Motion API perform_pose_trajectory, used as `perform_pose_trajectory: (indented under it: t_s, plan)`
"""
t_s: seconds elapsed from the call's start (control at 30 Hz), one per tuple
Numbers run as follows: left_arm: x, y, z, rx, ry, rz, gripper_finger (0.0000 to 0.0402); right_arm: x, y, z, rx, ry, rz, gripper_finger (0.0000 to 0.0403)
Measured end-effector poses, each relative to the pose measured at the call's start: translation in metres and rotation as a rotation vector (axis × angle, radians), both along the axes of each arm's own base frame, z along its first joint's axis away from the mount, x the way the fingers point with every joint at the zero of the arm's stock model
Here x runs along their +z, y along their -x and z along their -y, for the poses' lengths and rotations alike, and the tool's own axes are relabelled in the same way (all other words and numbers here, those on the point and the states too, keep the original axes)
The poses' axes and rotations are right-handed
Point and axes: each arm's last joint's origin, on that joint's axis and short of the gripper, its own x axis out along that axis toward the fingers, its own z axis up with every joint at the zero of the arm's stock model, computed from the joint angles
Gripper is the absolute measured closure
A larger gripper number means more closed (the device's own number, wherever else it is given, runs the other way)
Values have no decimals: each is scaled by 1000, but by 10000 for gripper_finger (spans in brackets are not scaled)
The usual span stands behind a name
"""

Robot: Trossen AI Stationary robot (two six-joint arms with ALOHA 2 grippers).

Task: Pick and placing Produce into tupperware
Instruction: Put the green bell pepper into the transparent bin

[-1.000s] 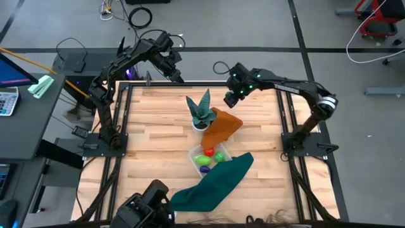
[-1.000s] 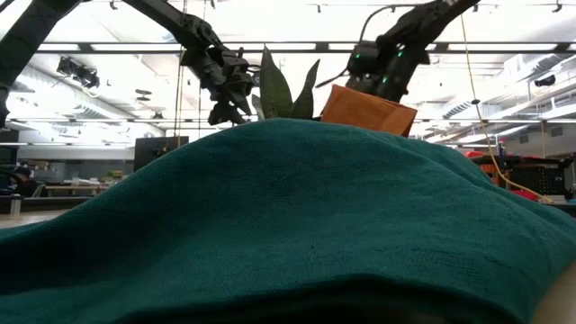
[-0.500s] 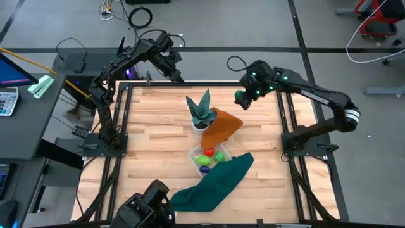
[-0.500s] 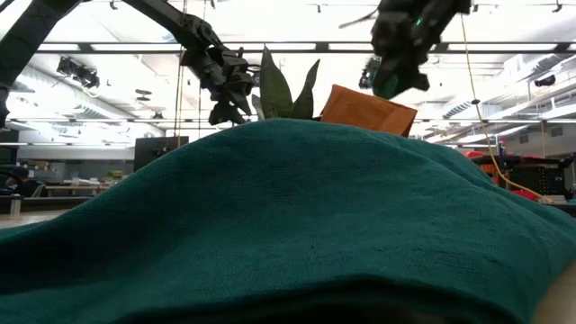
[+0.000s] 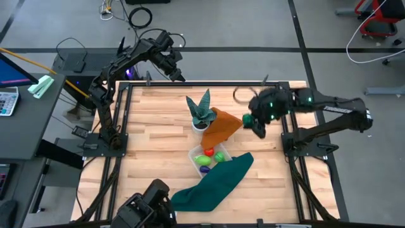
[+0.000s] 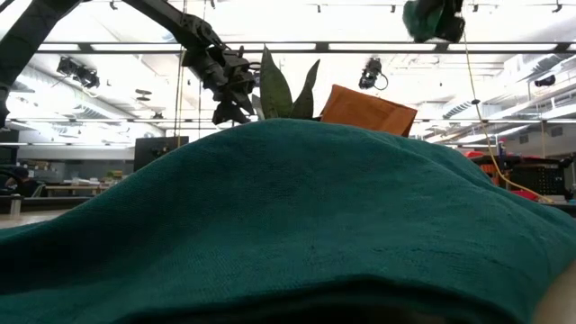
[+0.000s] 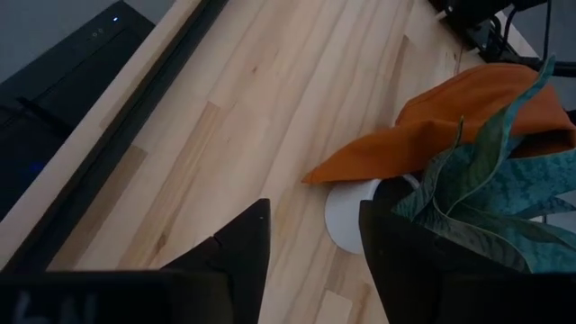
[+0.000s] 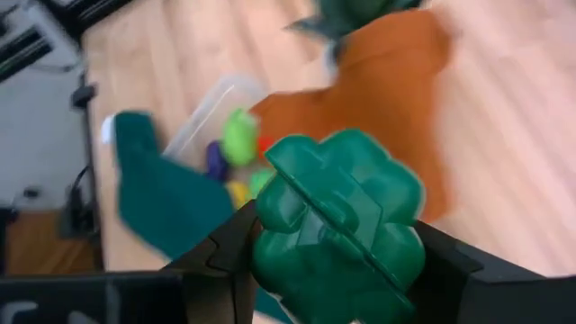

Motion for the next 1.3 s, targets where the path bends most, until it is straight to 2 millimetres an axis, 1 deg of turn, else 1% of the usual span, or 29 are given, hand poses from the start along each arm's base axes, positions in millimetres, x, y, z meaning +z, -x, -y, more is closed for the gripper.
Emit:
perform_pose_trajectory:
  t_s: [0.1,0.23,0.37,0.47,0.63,0.73,0.87,0.97,1.17,1.3]
  plan:
    - [0,0,0,-1,-2,1,224,-4,-7,-23,57,-4,-26,242]
    - [0,0,0,-8,-11,4,221,-16,-25,-53,132,4,-70,242]
    - [1,-1,-2,-8,-26,16,223,-36,-53,-79,191,-2,-98,242]
    - [1,-1,-1,-5,-23,15,225,-54,-79,-92,215,-3,-96,242]
    - [1,-1,-1,-16,-32,15,221,-85,-116,-102,209,3,-92,242]
    - [1,-1,-1,-25,-40,17,221,-103,-131,-105,212,41,-95,242]
    - [1,-1,-1,-36,-50,18,225,-121,-146,-109,224,63,-100,242]
    - [1,-1,-1,-39,-52,18,223,-127,-152,-109,208,93,-84,242]
    - [1,-1,-2,-46,-63,22,223,-128,-154,-103,196,249,-65,242]
    - [1,-2,-2,-46,-67,25,224,-130,-158,-94,205,253,-72,242]
